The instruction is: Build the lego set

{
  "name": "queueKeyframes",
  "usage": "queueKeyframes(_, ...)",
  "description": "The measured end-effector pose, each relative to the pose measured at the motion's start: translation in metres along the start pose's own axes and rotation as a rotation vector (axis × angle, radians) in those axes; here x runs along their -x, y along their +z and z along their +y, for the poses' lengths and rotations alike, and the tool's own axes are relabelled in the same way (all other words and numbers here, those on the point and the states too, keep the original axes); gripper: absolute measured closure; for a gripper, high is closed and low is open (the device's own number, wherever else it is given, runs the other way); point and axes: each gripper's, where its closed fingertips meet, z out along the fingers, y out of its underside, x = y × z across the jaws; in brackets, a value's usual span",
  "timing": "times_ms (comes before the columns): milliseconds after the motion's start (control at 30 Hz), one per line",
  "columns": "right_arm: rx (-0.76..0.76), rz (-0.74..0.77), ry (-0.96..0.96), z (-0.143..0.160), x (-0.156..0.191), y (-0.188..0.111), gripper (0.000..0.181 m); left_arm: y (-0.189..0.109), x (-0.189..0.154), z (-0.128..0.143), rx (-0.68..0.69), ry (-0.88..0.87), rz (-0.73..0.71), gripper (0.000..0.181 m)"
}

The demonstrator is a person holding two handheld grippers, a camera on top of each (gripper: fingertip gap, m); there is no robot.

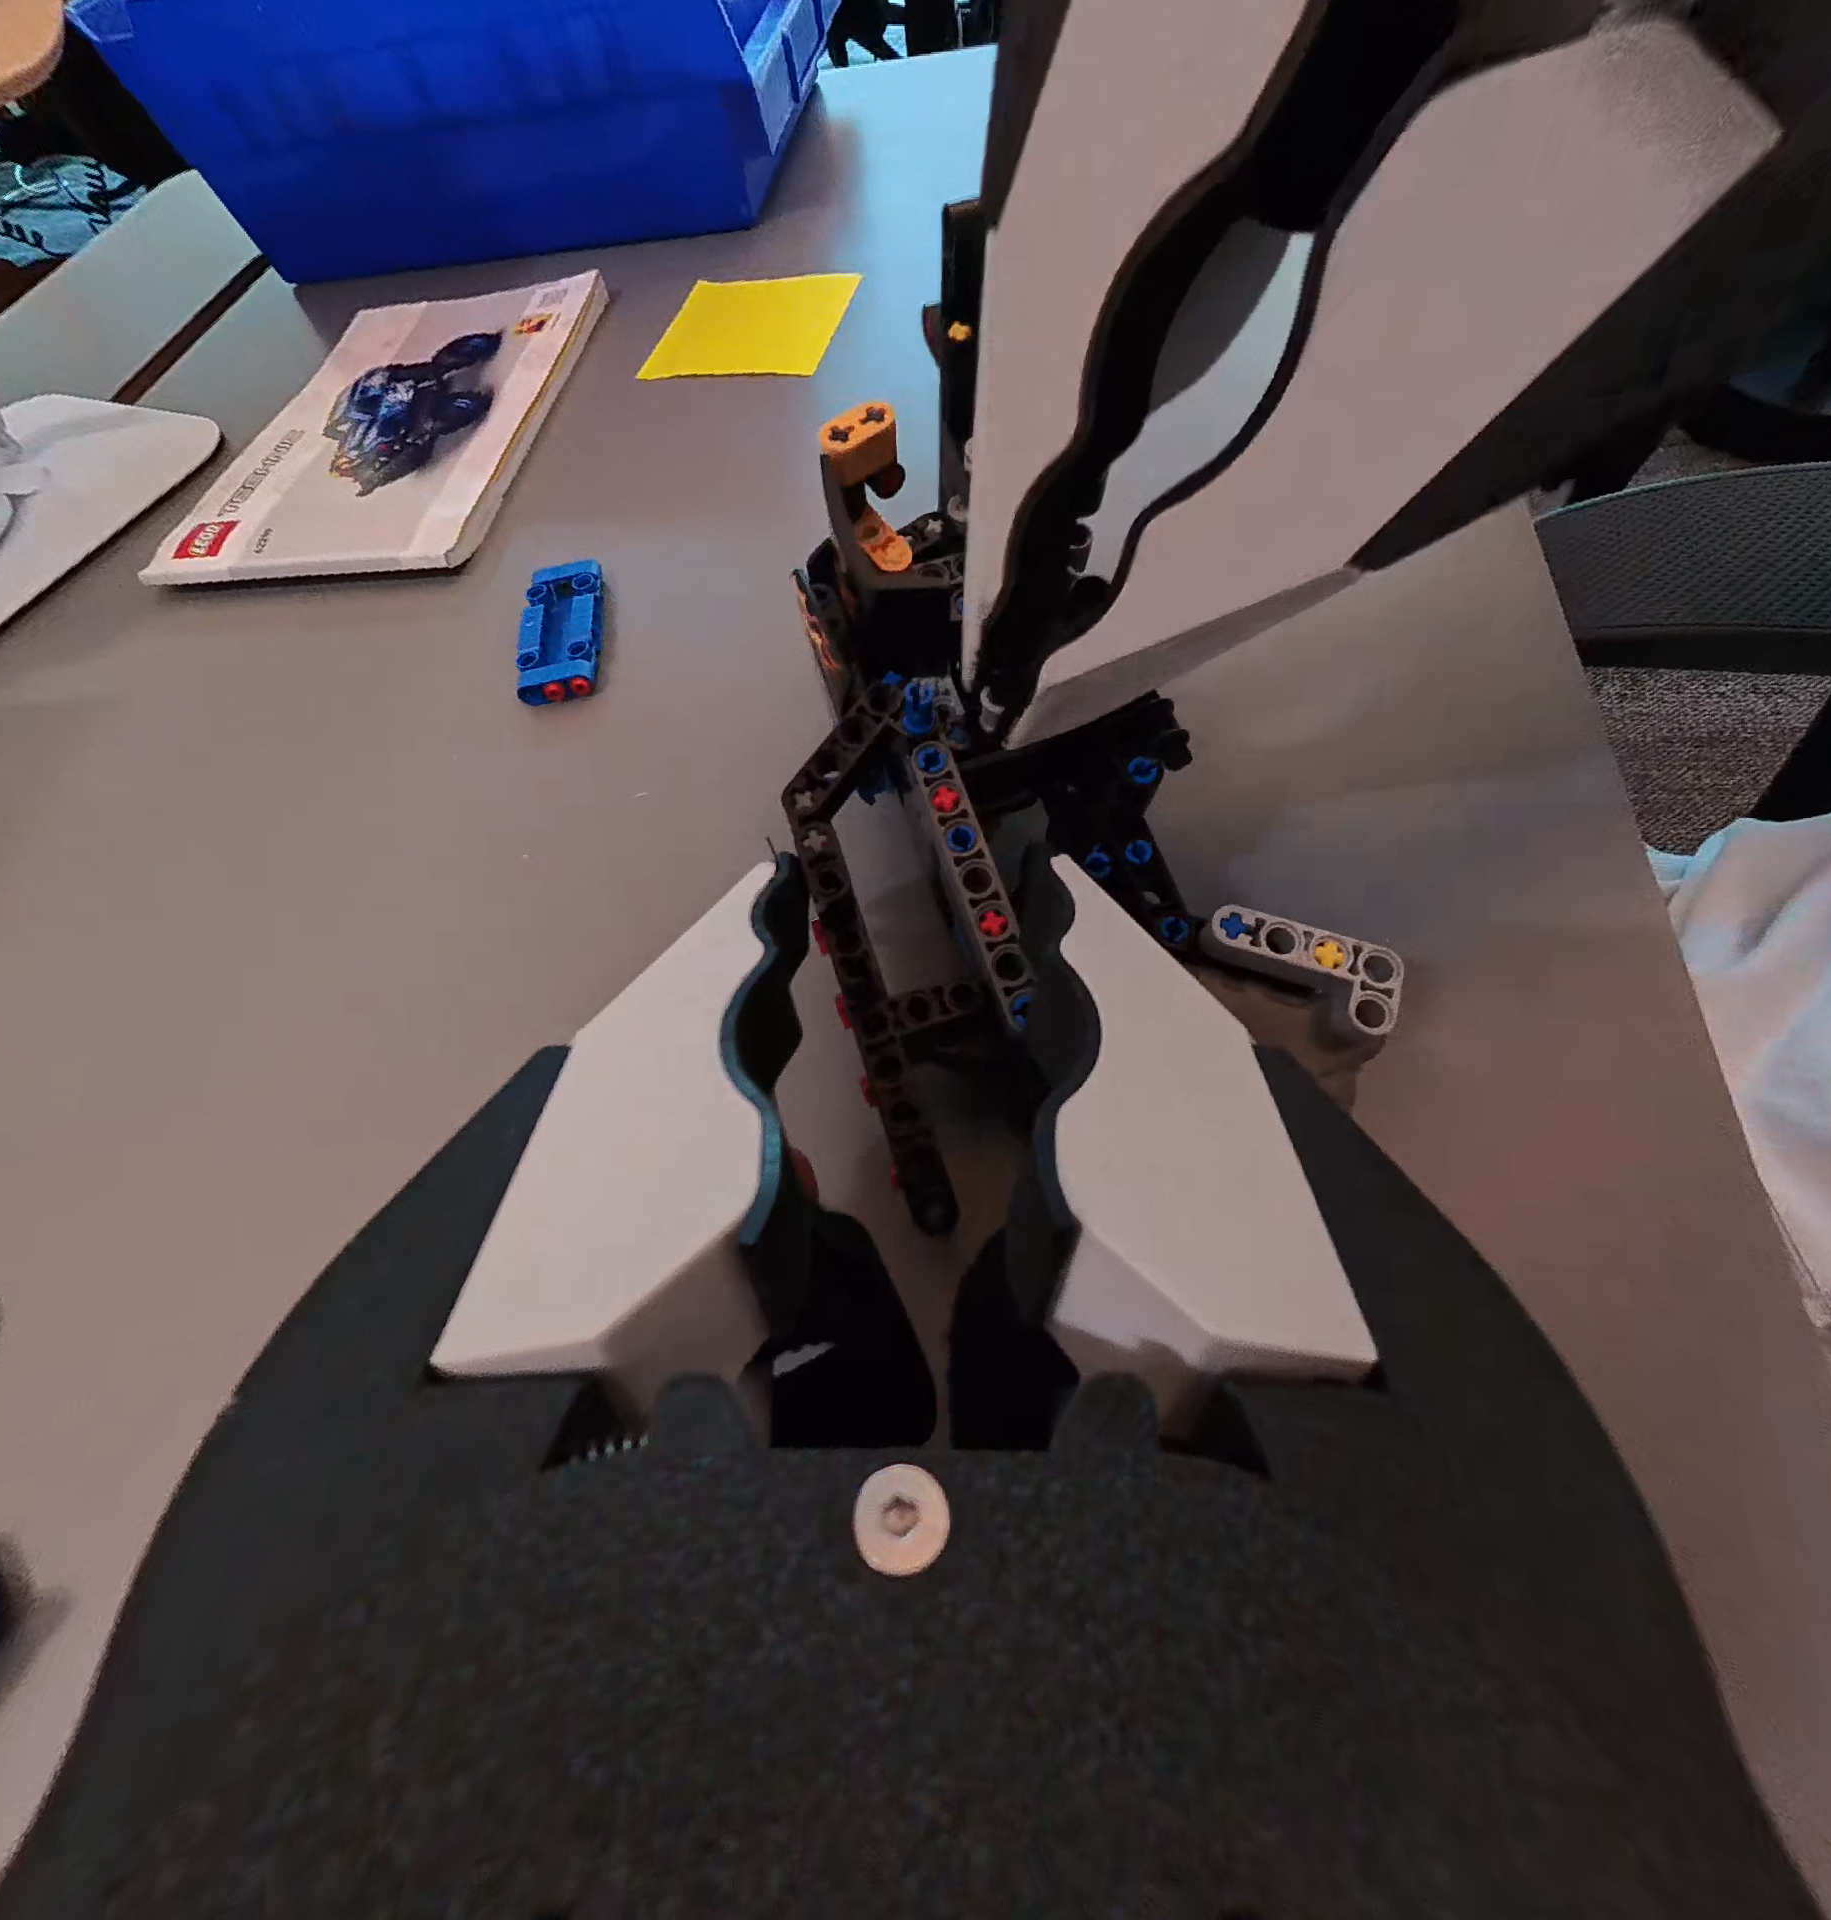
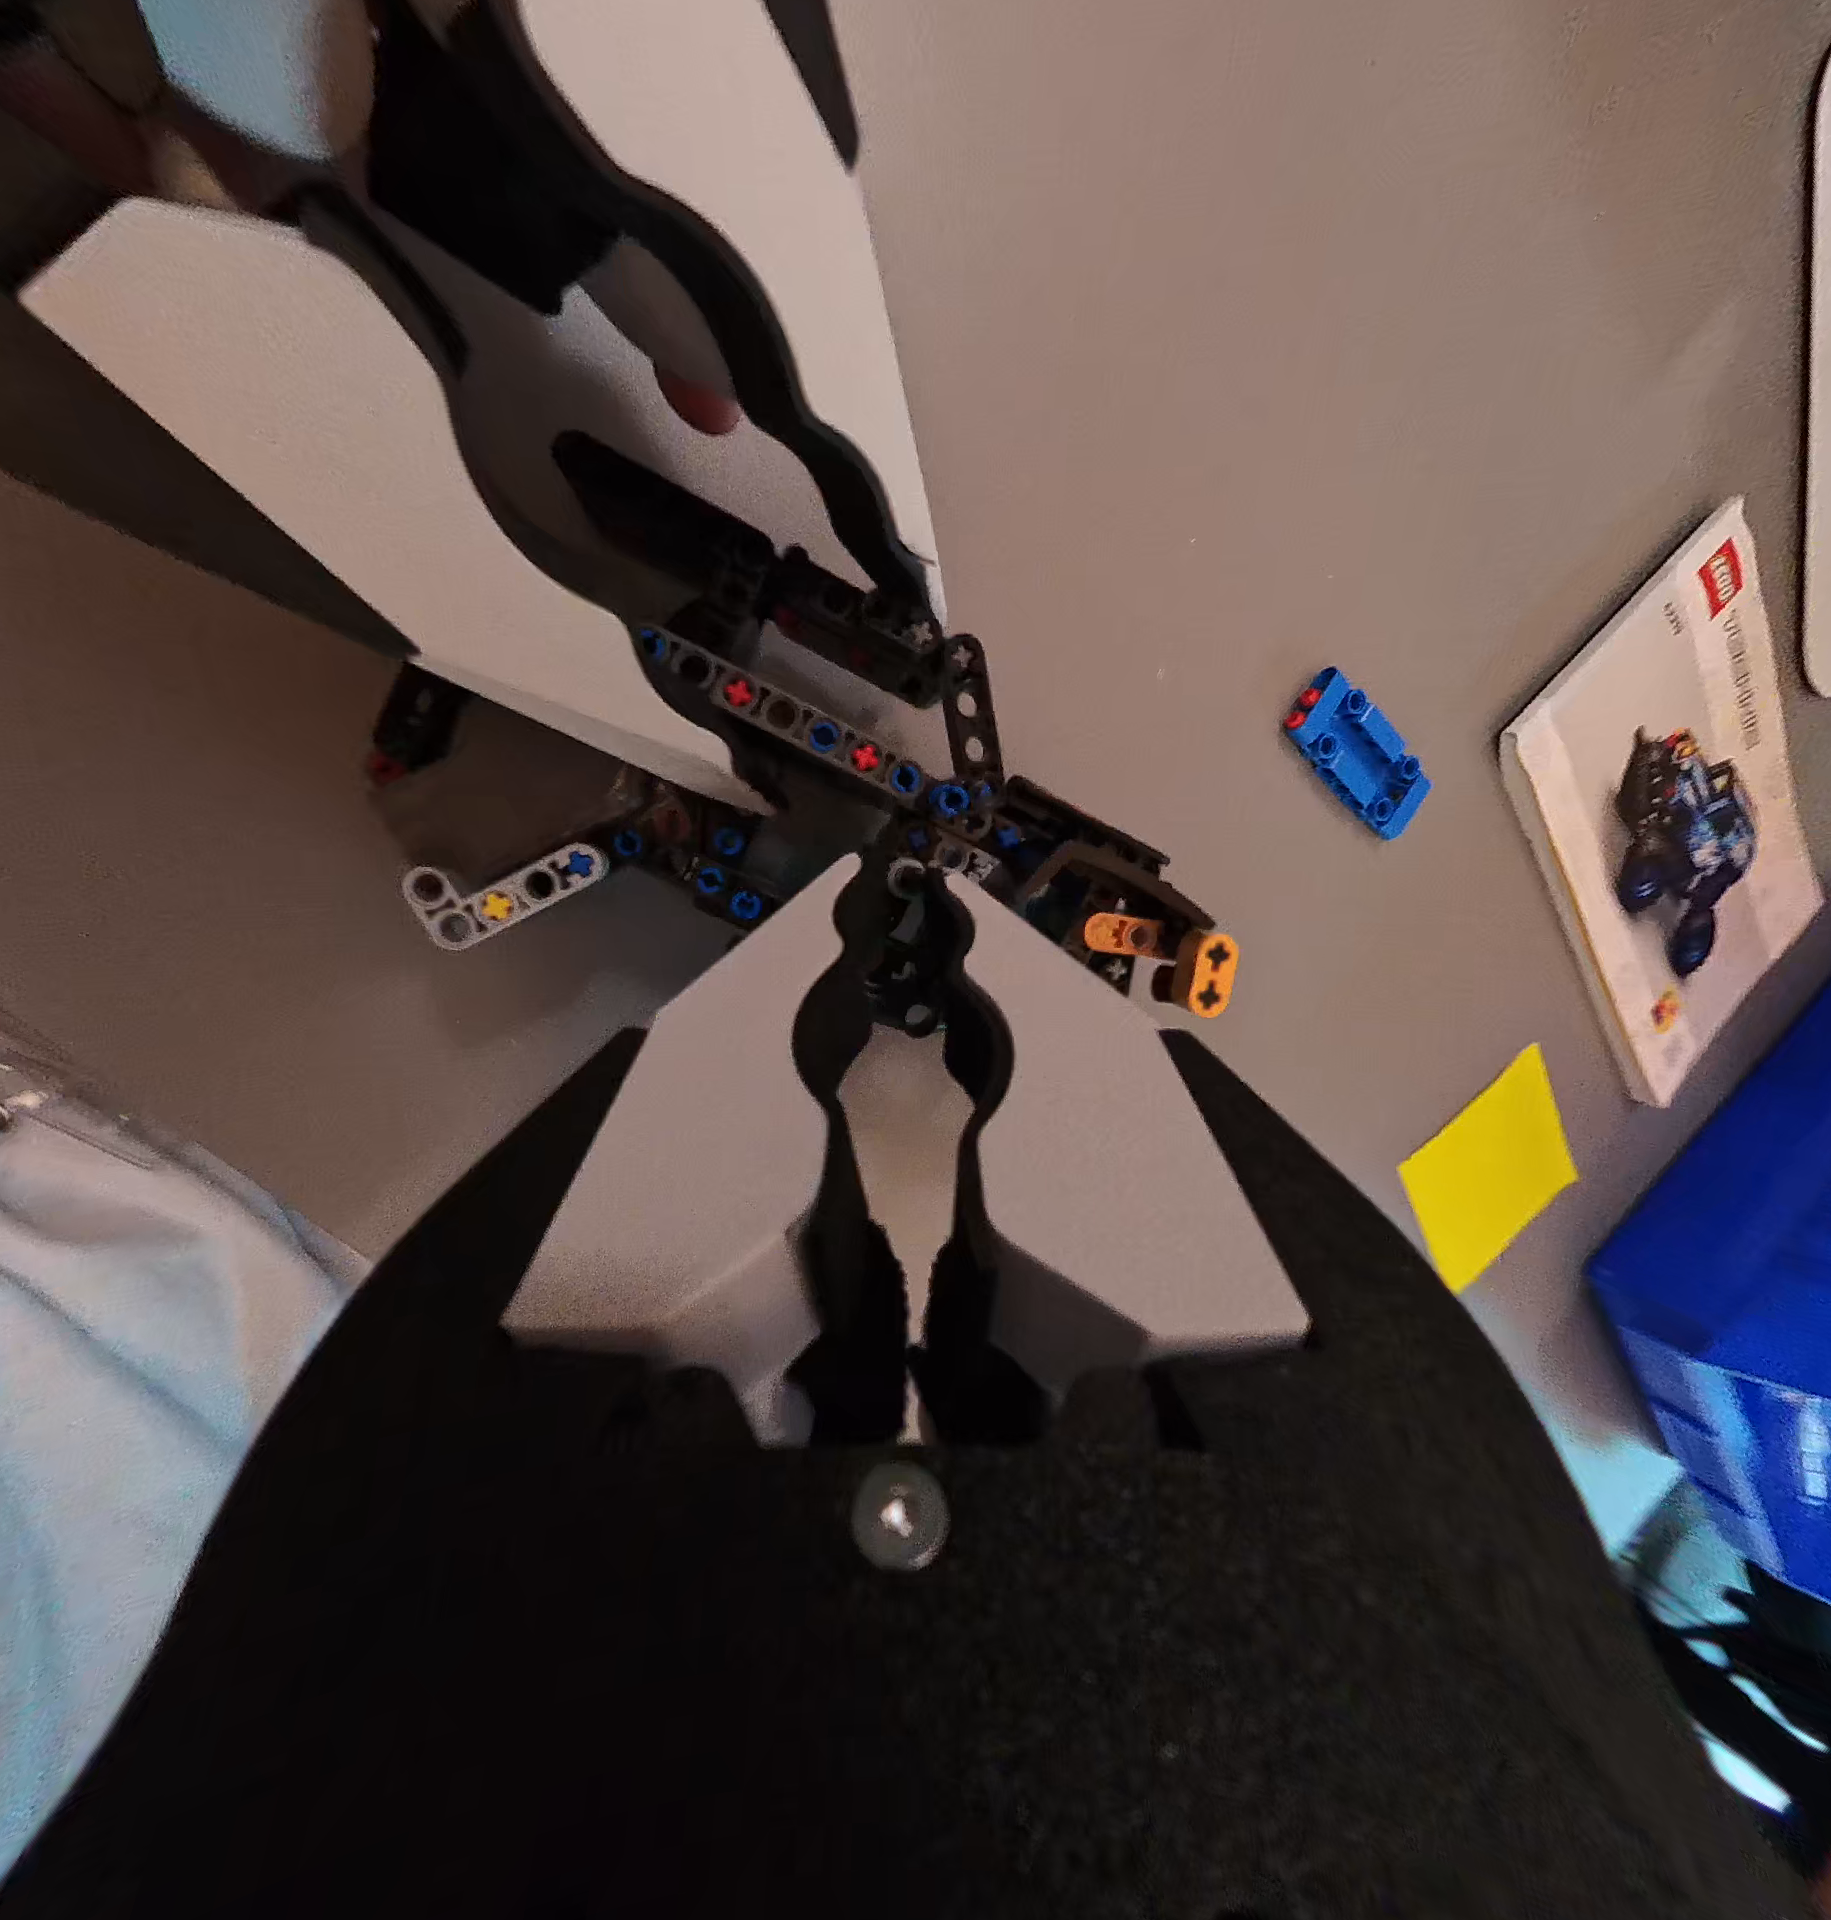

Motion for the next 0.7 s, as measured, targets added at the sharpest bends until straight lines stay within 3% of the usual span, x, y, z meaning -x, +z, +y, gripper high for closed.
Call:
queueKeyframes(133,0.059,-0.024,-0.042,0.001,-0.001,0.0,0.174,0.0,0.001,0.0,0.003,-0.005,-0.009,0.141)
queueKeyframes(500,-0.08,-0.14,0.106,0.002,-0.006,-0.008,0.176,0.009,0.002,-0.004,0.007,-0.008,-0.051,0.146)
queueKeyframes(600,-0.122,-0.084,0.092,-0.001,-0.011,-0.006,0.176,0.01,0.006,-0.004,0.009,-0.027,-0.066,0.145)
queueKeyframes(700,-0.135,0.088,-0.054,-0.003,-0.019,-0.005,0.177,0.012,0.01,-0.005,0.015,-0.048,-0.078,0.146)
